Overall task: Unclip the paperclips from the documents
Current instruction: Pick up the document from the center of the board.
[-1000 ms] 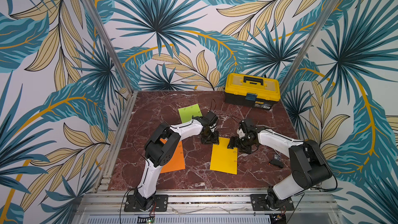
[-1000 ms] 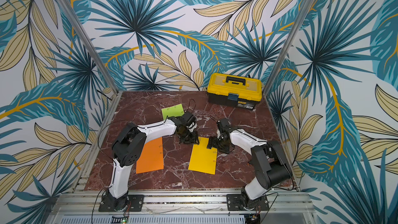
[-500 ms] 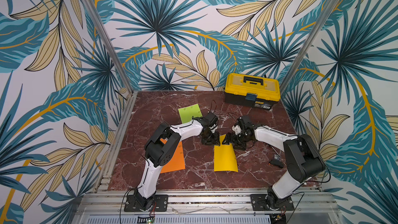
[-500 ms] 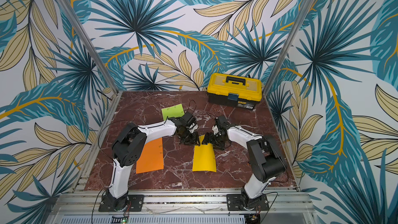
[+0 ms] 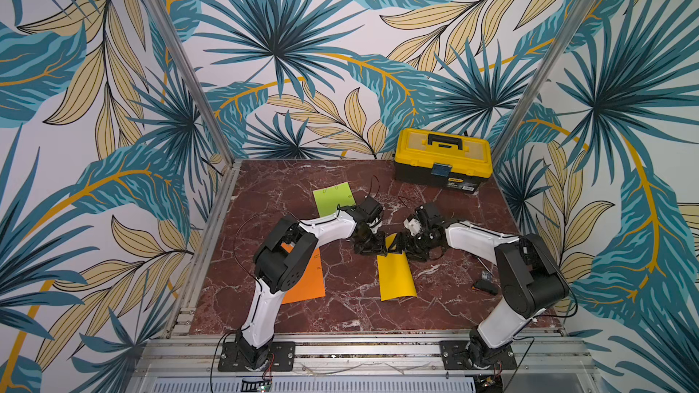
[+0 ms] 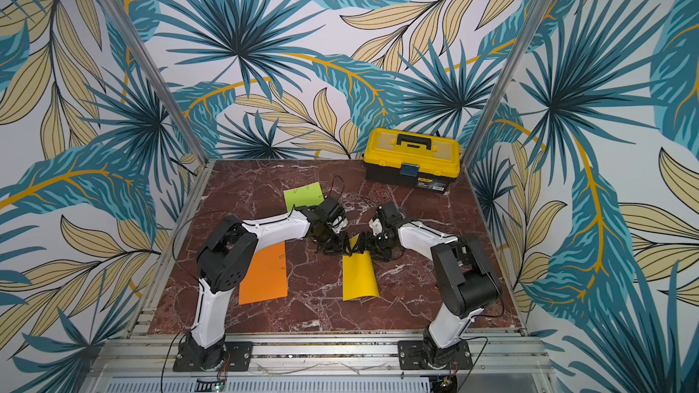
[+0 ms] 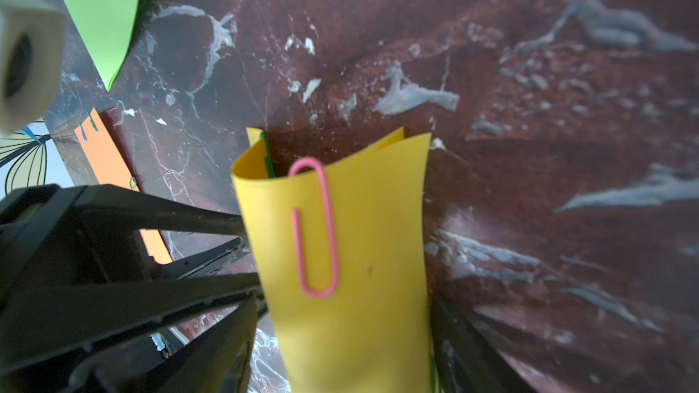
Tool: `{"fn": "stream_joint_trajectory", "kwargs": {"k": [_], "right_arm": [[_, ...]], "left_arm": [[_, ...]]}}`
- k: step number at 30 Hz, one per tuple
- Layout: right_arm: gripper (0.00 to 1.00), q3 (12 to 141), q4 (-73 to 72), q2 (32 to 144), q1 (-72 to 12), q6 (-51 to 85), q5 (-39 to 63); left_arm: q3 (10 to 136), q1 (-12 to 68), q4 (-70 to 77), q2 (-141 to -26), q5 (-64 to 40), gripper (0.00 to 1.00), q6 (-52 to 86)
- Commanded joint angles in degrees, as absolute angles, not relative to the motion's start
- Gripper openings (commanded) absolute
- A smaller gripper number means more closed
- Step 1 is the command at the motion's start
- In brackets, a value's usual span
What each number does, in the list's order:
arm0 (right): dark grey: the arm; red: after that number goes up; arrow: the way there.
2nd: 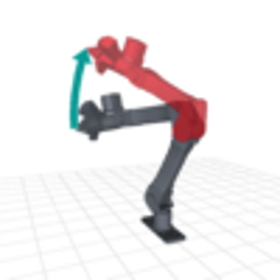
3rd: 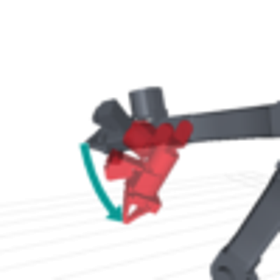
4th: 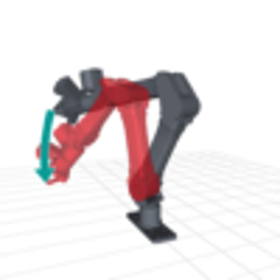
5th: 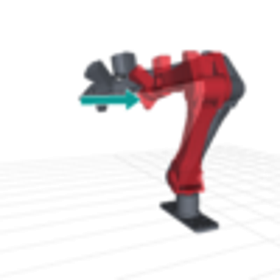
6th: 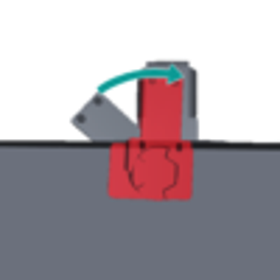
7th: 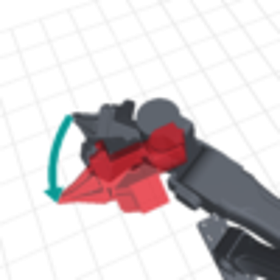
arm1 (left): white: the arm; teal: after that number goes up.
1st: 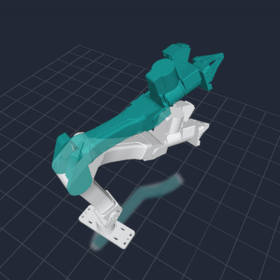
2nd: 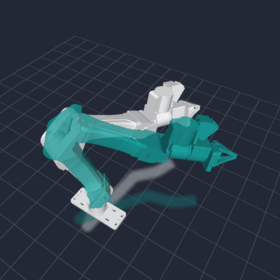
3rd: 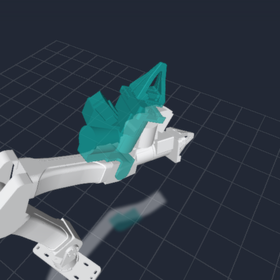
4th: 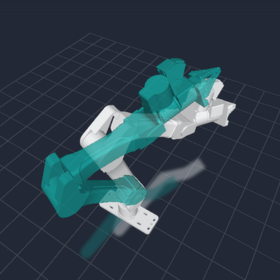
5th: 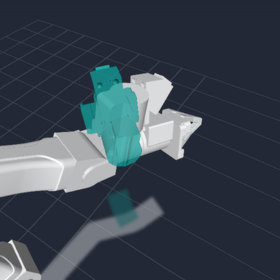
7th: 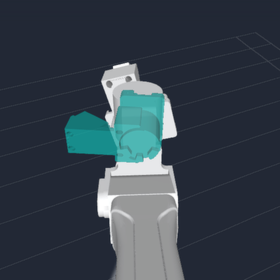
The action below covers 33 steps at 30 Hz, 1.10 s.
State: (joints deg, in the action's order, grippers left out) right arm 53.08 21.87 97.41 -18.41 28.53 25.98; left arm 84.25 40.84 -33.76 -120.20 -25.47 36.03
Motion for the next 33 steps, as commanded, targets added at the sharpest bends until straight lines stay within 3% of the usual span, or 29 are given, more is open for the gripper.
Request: {"fn": "stream_joint_trajectory", "kwargs": {"k": [1,6,8,12,24,33], "right_arm": [[0.68,49.5,25.3,101.1,-19.1,27.5,22.8],[0.59,49.6,25.8,100.8,-19.2,27.3,22.4],[0.51,49.5,25.8,100.8,-19.2,27.3,22.4],[0.46,49.5,26.1,100.4,-19.1,27.0,22.3],[0.42,49.5,24.3,96.6,-19.0,26.8,25.9],[0.37,50.8,23.9,91.5,-19.0,27.5,28.8]], "left_arm": [[81.4,41.3,-36.4,-121.7,-23.0,0.41,36.1],[81.1,41.3,-36.3,-121.4,-22.9,0.41,36.0],[80.9,41.3,-36.3,-121.0,-22.7,0.41,35.9],[80.3,41.2,-36.0,-119.1,-22.4,0.41,36.2],[69.7,35.4,-26.9,-105.9,-26.5,0.45,39.9],[66.1,33.1,-17.5,-105.2,-34.5,0.5,38.0]]}}
